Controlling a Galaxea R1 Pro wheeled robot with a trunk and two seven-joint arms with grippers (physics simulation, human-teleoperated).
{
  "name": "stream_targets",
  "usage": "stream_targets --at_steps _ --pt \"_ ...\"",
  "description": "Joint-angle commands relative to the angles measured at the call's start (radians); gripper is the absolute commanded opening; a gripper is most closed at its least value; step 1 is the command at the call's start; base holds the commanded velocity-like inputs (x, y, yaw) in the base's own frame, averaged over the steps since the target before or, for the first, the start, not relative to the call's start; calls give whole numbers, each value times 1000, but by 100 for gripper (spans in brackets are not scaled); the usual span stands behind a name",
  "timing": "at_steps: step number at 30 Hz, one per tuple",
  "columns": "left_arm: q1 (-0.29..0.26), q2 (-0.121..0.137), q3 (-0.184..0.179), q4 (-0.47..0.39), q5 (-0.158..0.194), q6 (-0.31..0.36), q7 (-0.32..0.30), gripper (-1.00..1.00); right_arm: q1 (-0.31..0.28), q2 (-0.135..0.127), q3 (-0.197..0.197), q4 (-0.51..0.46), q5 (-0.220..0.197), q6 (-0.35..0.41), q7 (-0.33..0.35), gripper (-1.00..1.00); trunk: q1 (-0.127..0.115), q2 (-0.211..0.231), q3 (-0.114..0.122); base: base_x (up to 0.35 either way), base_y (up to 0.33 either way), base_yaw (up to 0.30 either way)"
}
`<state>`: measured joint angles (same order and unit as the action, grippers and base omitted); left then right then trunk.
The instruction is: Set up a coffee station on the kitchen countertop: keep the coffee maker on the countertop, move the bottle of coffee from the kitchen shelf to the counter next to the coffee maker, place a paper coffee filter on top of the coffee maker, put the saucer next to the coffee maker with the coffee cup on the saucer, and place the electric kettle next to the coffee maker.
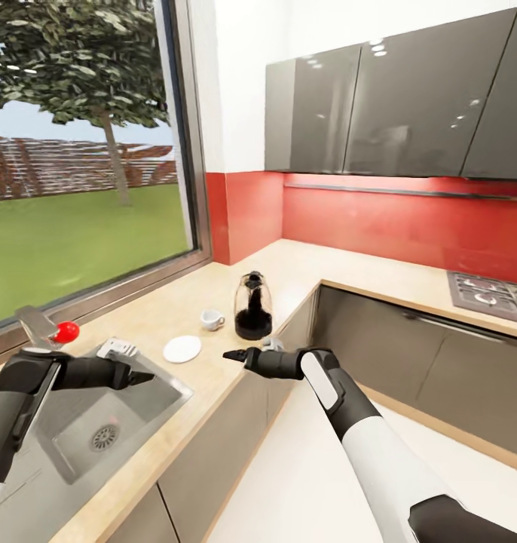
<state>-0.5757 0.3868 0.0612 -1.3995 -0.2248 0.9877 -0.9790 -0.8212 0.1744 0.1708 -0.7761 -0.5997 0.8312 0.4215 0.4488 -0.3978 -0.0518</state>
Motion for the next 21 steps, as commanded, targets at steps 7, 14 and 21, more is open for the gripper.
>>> stream_targets --at_steps 7,14,21 --pt "-3 0 46 0 -10 9 -9 100 -1 0 -1 16 3 2 3 100 1 -2 -9 142 0 231" --pt "-3 -1 76 1 -12 22 -8 100 -1 0 -2 20 2 0 5 100 1 -2 -16 11 0 205" --pt "-13 -2 80 38 -13 24 9 100 -1 0 -2 20 1 0 5 100 1 -2 -23 1 0 175"
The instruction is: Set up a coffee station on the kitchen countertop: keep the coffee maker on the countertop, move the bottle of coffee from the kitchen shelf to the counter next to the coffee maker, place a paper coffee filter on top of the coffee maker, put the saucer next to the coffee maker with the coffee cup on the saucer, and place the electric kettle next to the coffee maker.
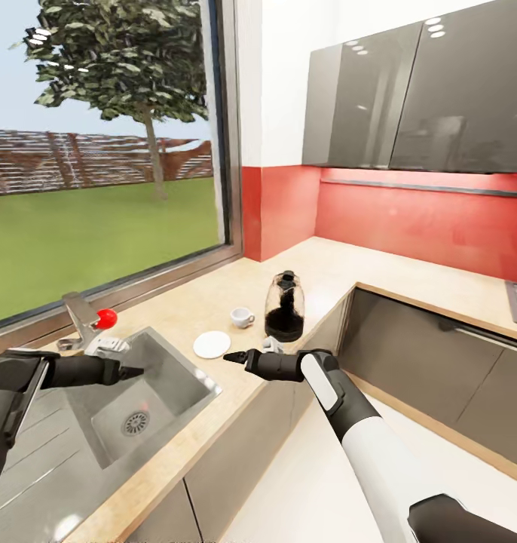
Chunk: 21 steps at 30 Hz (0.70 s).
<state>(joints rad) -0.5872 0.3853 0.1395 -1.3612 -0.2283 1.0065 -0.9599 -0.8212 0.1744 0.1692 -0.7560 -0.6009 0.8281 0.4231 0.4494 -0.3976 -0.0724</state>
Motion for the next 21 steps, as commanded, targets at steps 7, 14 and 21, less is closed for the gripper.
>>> stream_targets --at_steps 7,14,21 --pt "-73 -1 0 184 -9 6 35 100 0 0 0 0 4 4 2 100 1 -2 -4 0 0 29" --pt "-141 -2 -9 338 -11 2 47 100 0 0 -1 0 4 5 2 100 1 -2 -4 0 0 2" --pt "-154 -7 -10 264 -10 -9 49 100 1 0 -3 0 3 3 5 100 1 -2 -4 0 0 0"
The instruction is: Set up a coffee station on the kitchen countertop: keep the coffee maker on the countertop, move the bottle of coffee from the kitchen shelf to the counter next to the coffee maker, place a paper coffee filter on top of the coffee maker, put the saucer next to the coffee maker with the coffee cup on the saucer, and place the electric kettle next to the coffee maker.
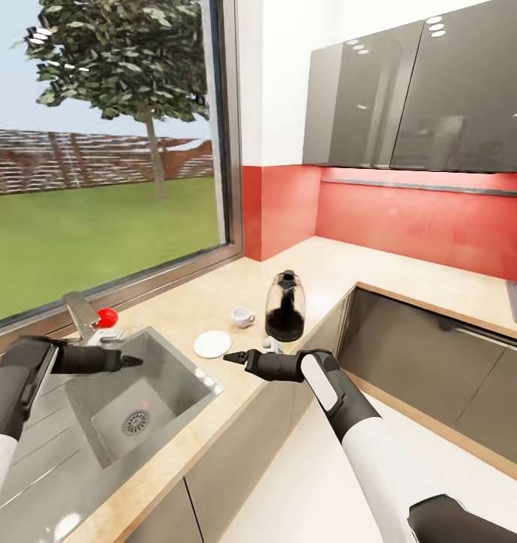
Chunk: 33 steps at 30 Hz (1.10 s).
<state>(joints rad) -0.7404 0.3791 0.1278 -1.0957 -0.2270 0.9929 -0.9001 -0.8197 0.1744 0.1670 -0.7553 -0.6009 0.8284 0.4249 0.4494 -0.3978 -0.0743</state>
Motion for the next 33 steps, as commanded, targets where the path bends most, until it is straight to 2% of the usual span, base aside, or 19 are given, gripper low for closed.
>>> stream_targets --at_steps 1,4,6,7,9,14,18,24,33 --pt "-2 -8 1 -11 -11 4 -3 100 -1 0 -1 0 3 3 4 100 1 -2 -2 0 0 0" --pt "-7 -32 -2 -22 -12 2 39 100 -1 0 -1 0 2 3 7 100 1 -2 -2 0 0 0" --pt "-21 -59 -3 -28 -10 2 115 100 -1 0 0 -1 2 2 9 100 1 -2 -2 0 0 0" --pt "-24 -65 -3 -28 -9 2 136 100 -1 0 0 -2 1 3 9 100 1 -2 -2 0 0 0" --pt "-36 -95 -3 -30 -6 3 197 100 -1 0 0 -2 1 3 10 100 1 -2 -2 0 0 0" --pt "-52 -145 -5 -31 -4 4 236 100 -1 0 -1 -2 1 3 8 100 1 -2 -2 0 0 0" --pt "-54 -157 -18 -32 -3 7 241 100 -1 0 -2 -1 1 3 7 100 1 -2 -2 0 0 0" --pt "-47 -162 -67 -37 -3 13 243 100 -1 0 -2 -1 1 3 6 100 1 -2 -2 0 0 0" --pt "-42 -161 -78 -37 -2 13 244 100 -1 0 -1 3 4 3 6 100 1 -2 -2 193 0 0"
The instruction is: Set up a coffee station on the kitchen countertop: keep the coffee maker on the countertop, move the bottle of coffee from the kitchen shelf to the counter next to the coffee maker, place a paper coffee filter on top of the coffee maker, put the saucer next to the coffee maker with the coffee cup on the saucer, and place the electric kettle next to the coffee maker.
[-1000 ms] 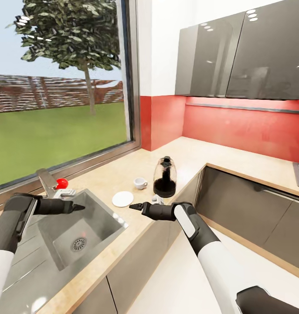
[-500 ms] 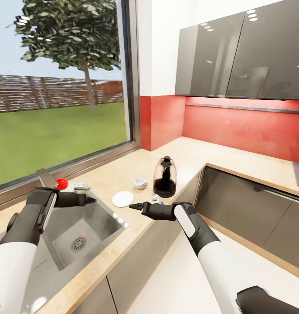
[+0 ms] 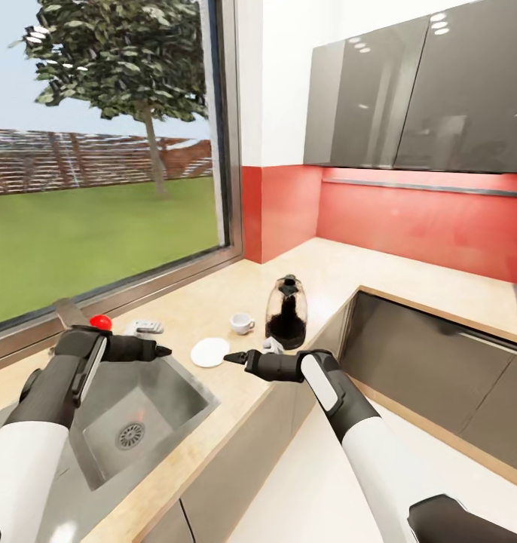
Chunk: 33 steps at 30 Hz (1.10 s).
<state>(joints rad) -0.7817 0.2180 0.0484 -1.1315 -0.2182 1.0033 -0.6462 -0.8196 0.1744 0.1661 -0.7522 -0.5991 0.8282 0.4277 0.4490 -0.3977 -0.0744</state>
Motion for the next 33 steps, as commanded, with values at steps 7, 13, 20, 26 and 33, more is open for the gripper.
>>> stream_targets --at_steps 7,13,20,26,33 --pt "-1 0 1 -1 -11 2 -10 100 -1 0 0 27 1 3 3 100 1 -2 -2 60 0 0" --pt "-1 0 1 -1 -11 2 -10 100 -1 0 0 31 1 3 3 100 1 -2 -2 81 -40 0" --pt "-1 0 2 -1 -10 1 -10 100 -1 0 0 31 1 3 3 100 1 -2 -2 217 -142 0" --pt "-1 0 2 -1 -10 3 -10 100 -1 0 0 31 1 3 3 100 1 -2 -2 72 -44 0" --pt "-1 4 2 -1 -11 5 -10 100 -1 0 1 31 1 3 3 100 1 -2 -2 7 -4 0"
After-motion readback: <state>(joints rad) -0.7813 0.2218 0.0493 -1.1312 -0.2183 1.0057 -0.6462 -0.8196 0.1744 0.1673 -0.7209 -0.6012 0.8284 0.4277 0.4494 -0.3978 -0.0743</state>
